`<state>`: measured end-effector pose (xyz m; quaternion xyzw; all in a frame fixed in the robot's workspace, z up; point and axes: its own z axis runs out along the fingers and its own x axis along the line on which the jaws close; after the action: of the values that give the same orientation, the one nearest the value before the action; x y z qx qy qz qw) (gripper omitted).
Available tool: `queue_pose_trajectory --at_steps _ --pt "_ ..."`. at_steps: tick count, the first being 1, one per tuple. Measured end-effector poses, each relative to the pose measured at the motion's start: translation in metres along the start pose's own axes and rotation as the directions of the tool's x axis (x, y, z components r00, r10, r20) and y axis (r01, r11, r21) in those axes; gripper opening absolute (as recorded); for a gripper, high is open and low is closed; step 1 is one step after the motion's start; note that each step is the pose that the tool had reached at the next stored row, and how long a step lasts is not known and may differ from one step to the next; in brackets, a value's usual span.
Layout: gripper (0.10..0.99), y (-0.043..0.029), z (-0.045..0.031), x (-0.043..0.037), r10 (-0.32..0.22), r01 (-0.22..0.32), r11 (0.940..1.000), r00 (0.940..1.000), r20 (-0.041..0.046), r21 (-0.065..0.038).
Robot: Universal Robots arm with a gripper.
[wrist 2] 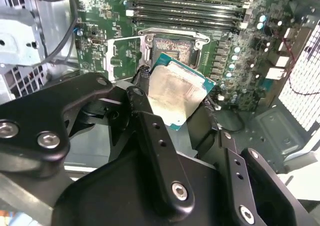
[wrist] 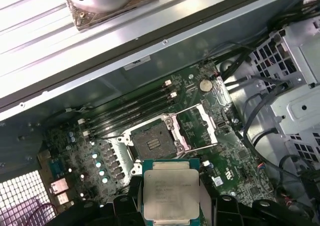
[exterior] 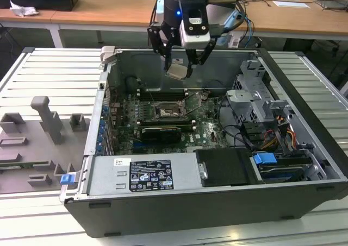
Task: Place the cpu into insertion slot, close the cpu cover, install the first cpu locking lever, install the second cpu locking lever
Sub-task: 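Place the cpu into insertion slot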
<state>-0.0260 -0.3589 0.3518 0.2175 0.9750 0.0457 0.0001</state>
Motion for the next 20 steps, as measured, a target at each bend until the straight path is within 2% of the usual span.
queue_pose_trajectory --at_steps 5,8,20 --pt "0.541 -0.0001 0.0009 0.0 0.064 -0.064 0.9979 0.9979 0.0057 -0.001" --pt "0.541 -0.0001 0.0013 0.0 0.107 -0.107 0.9943 0.9942 0.0094 -0.003" --pt "0.541 -0.0003 0.0045 -0.0002 0.125 -0.125 0.9921 0.9921 0.0104 -0.003"
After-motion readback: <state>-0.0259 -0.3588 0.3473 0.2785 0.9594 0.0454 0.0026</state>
